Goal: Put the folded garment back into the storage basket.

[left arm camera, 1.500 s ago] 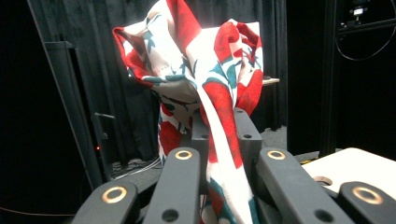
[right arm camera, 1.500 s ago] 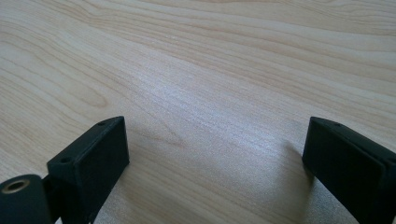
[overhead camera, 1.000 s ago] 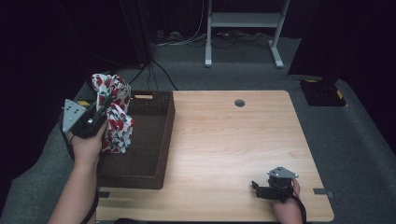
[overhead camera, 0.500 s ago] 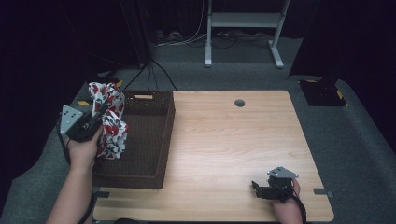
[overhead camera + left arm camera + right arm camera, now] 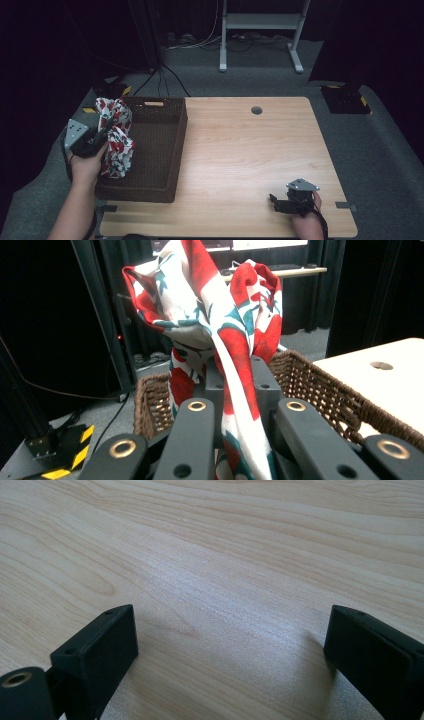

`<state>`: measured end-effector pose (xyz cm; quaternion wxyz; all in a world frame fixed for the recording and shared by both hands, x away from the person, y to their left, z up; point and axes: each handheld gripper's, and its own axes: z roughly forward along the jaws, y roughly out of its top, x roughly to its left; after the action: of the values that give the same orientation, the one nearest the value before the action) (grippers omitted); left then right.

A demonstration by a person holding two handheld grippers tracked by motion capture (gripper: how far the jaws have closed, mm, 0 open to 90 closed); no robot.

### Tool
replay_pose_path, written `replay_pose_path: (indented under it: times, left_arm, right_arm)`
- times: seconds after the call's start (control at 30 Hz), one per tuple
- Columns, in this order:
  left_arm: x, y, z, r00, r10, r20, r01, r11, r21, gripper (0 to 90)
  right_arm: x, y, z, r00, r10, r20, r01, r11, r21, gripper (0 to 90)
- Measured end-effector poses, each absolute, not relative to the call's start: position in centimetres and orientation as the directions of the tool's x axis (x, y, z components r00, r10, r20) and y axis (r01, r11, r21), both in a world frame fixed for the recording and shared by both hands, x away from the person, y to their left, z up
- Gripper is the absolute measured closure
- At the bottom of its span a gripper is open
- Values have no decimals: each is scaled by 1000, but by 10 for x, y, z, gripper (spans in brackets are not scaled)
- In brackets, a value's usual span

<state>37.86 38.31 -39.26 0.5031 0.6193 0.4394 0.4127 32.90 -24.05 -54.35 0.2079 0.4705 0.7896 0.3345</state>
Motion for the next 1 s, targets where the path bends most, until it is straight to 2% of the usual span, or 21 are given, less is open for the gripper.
replay_pose_path:
  times: [0.4,0.7,1.0]
  left_arm:
    - [374,391,-405,280,957,78,190,-135,973,827]
    - [387,395,-418,280,957,81,318,-172,932,826]
    - [402,391,-418,268,958,100,394,-204,896,826]
  right_arm:
    - [329,-241,-544,-470,883,-14,604,333,724,66]
    - [329,-241,-544,-470,883,-14,604,333,724,66]
    - [329,-241,-543,-469,883,-14,605,333,723,65]
